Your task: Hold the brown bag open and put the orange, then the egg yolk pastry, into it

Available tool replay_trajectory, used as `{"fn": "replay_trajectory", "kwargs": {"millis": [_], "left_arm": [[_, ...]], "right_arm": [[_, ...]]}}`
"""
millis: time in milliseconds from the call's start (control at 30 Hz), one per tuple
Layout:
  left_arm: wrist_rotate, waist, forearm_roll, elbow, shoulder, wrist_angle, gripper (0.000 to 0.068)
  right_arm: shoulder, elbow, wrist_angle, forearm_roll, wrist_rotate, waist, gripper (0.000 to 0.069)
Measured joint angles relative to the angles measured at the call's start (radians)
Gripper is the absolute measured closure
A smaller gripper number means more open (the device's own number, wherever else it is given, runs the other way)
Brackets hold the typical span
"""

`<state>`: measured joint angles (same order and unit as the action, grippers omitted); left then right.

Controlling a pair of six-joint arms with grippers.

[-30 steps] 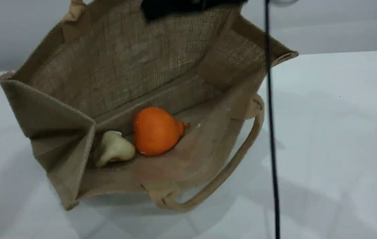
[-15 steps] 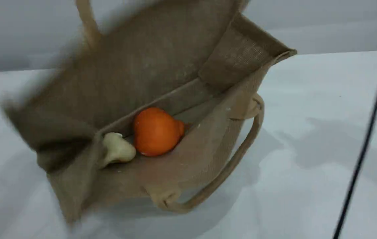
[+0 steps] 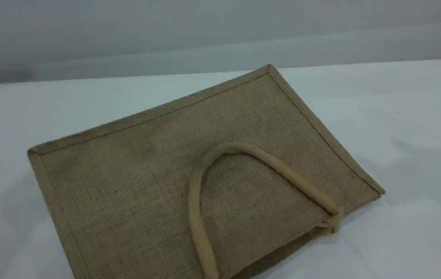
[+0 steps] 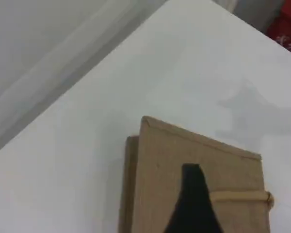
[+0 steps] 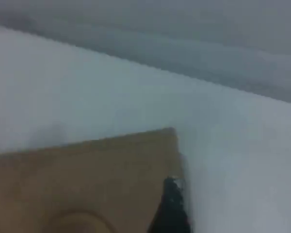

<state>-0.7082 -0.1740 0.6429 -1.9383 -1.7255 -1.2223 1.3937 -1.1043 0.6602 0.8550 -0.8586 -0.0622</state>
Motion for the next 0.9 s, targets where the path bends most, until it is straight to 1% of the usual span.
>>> {"fn": "replay_trajectory", "kwargs": {"millis": [133, 233, 300, 433, 500, 700, 900], "left_arm": [[0.103, 0.000, -0.161, 0.000, 0.069, 0.000, 0.0213], [0.218, 0.000, -0.296, 0.000, 0.126, -0.002, 0.0213], [0.311, 0.001, -0.386, 0.001, 0.167, -0.002, 0.0213], [0.443, 0.001, -0.520, 0.020, 0.257, -0.001, 0.0213], [0.464, 0.001, -0.543, 0.055, 0.309, -0.001, 0.0213], [0.464, 0.001, -0.543, 0.226, 0.523, -0.001, 0.0213], [0.463, 0.001, -0.542, 0.446, 0.776, -0.001, 0.0213]], "right_arm": [[-0.090, 0.000, 0.055, -0.083, 0.095, 0.000, 0.0140], [-0.171, 0.000, 0.095, -0.163, 0.185, 0.002, 0.0140], [-0.236, 0.000, 0.120, -0.217, 0.249, 0.002, 0.0140], [-0.370, 0.000, 0.182, -0.326, 0.383, 0.002, 0.0140], [-0.434, 0.000, 0.224, -0.375, 0.448, 0.002, 0.0140], [-0.636, 0.000, 0.386, -0.490, 0.584, 0.003, 0.0140], [-0.852, 0.000, 0.450, -0.511, 0.604, 0.003, 0.0140]]}}
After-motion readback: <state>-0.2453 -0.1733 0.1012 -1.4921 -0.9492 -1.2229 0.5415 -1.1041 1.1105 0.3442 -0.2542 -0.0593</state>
